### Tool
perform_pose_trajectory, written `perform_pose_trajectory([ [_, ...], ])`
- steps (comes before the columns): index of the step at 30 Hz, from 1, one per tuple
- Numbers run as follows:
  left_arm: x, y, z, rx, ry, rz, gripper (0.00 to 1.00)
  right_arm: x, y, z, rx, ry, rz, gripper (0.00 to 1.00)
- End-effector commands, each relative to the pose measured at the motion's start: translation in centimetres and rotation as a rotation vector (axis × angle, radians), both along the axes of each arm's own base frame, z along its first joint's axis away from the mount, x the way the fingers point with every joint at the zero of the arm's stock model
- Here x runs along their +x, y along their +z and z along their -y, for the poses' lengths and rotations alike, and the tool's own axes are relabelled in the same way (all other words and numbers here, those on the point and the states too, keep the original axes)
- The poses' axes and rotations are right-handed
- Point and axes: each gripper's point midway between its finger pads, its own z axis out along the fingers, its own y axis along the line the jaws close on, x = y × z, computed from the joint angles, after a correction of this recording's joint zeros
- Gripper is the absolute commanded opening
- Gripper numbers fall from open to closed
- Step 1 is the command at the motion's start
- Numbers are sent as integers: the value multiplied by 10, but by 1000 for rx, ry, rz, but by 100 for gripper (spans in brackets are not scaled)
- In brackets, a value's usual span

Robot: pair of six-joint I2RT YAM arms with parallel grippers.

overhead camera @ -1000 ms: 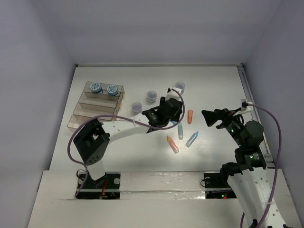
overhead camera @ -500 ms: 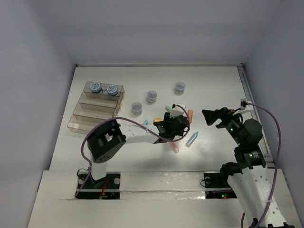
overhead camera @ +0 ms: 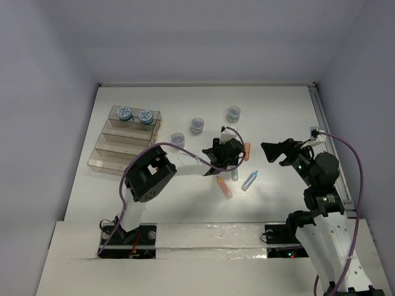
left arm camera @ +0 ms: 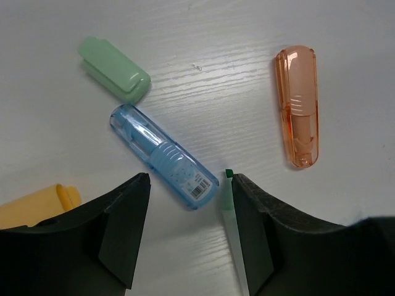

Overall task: Sort the stationery into containers
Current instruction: Pick up the pen from the center of the board.

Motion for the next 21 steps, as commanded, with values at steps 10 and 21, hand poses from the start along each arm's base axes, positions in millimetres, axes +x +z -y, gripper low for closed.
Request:
perform_pose_trajectory([
  [10,16,3,7,2,35,25,51,2,5,-9,1,50,39,100],
  [21,27,-7,-12,60,96,38,54,2,4,-11,2,63,33,100],
])
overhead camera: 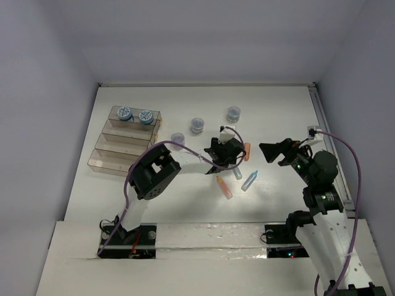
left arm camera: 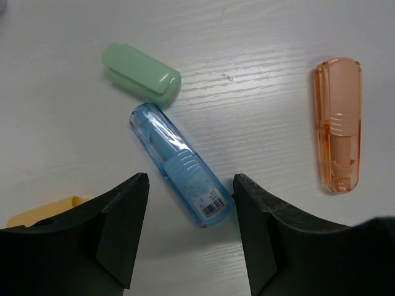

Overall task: Sort the stationery into containers
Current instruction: Pick up the pen from the center of the board.

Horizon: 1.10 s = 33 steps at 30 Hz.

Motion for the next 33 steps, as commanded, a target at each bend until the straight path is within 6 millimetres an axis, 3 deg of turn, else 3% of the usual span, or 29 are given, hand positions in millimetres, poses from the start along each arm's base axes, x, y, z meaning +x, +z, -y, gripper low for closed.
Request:
perform_pose_trajectory([
  [1,13,8,-3,4,41,31,55,1,8,-5,2,29,47,100],
  [7,13,16,-1,-38,35,49,55,1,6,-7,2,40,41,100],
  [15,20,1,-4,-13,48,27,52,1,6,-8,1,48,39,100],
  [19,18,-2,-9,-3,56,24,38,1,6,-8,1,48,39,100],
  [27,9,5,-21,12,86,15,20,3,4,-6,-2,32,32,100],
  [33,0,38,-33,13,111,67,7,4,3,-6,-5,31,30,100],
])
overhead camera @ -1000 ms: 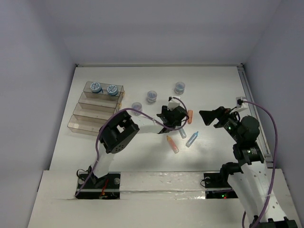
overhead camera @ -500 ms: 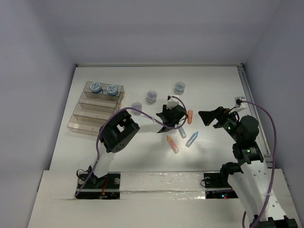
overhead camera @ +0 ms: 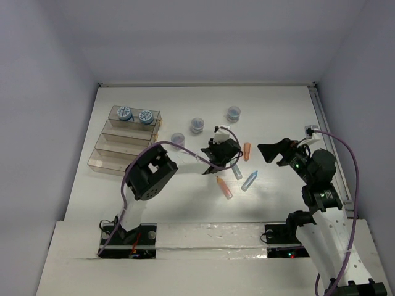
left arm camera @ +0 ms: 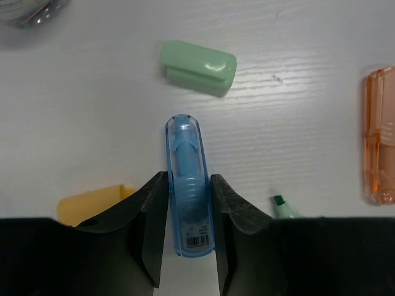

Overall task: Sort the stationery into containers
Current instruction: Pick up the pen from the center of the board, then place the pen in the storage box.

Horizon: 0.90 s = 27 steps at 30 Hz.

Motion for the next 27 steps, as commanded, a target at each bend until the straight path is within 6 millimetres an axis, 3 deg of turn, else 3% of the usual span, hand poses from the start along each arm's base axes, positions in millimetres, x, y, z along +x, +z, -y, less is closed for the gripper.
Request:
perform_pose_trajectory([
  [1,-6,49,-15,-15,37,66,4,2,11,-2,-5,6,51,100],
  [4,-6,87,-32,-44,81,138,1,1,11,-1,-7,5,54,100],
  [5,-6,111,-40,-75,102,178,1,1,11,-1,-8,3,52,100],
  [6,-11,110,-53,-44,117,179,2,1,12,-1,-7,2,55,100],
  [10,-4,137,-107,-98,226,227,3,0,13,-2,-7,8,59,100],
  [11,-1,140,-136,-127,277,230,4,0,13,-2,-7,9,57,100],
  [12,2,143,-147,-167,300,241,4,-1,13,-2,-6,12,59,100],
  [13,2,145,-157,-201,307,238,4,-1,13,-3,-5,14,56,100],
  [15,0,142,-199,-234,389,248,6,-1,12,-3,-6,17,57,100],
  [16,-1,141,-211,-243,408,248,6,-1,13,-3,-3,18,57,100],
  [17,-4,151,-223,-272,431,273,7,-1,13,-3,-3,18,59,100],
  [19,-6,142,-256,-263,501,270,8,-1,12,-5,0,26,56,100],
  [23,-6,142,-306,-279,613,306,9,-1,9,-6,1,35,47,100],
  [27,-1,126,-349,-259,715,312,9,1,5,-7,1,42,30,100],
])
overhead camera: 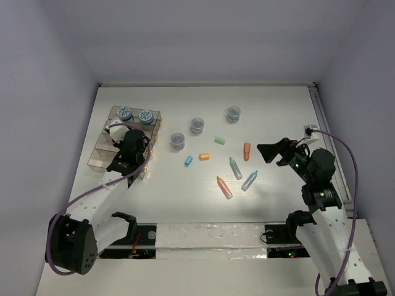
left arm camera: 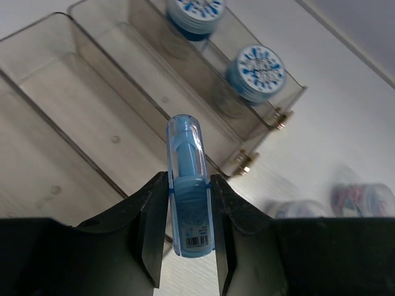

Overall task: Sort the stationery into containers
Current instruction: Place the pen in the storage box.

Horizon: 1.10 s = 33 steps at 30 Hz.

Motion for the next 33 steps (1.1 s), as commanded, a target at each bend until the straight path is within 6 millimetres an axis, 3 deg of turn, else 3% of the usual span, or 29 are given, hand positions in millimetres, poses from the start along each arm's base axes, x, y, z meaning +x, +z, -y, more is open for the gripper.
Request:
perform_pose_trajectory([
  [1,7,-6,-21,-26,35,28,9,2,5,-6,0,31,30,100],
  [4,9,-18,-44,-36,91,18,9,4,9,-8,5,40,45,100],
  [13,14,-18,-86,-44,199,55,11,9,6,-11,11,61,28,100],
  [18,17,-34,-94,-44,217,12,12,9,7,-13,12,70,30,100],
  [22,19,-34,-99,-48,224,20,16,9,7,-14,13,76,27,100],
  [26,21,-36,-100,-53,221,16,31,10,7,-15,15,82,26,100],
  [33,21,-38,-107,-74,240,18,34,10,7,-17,20,98,28,100],
])
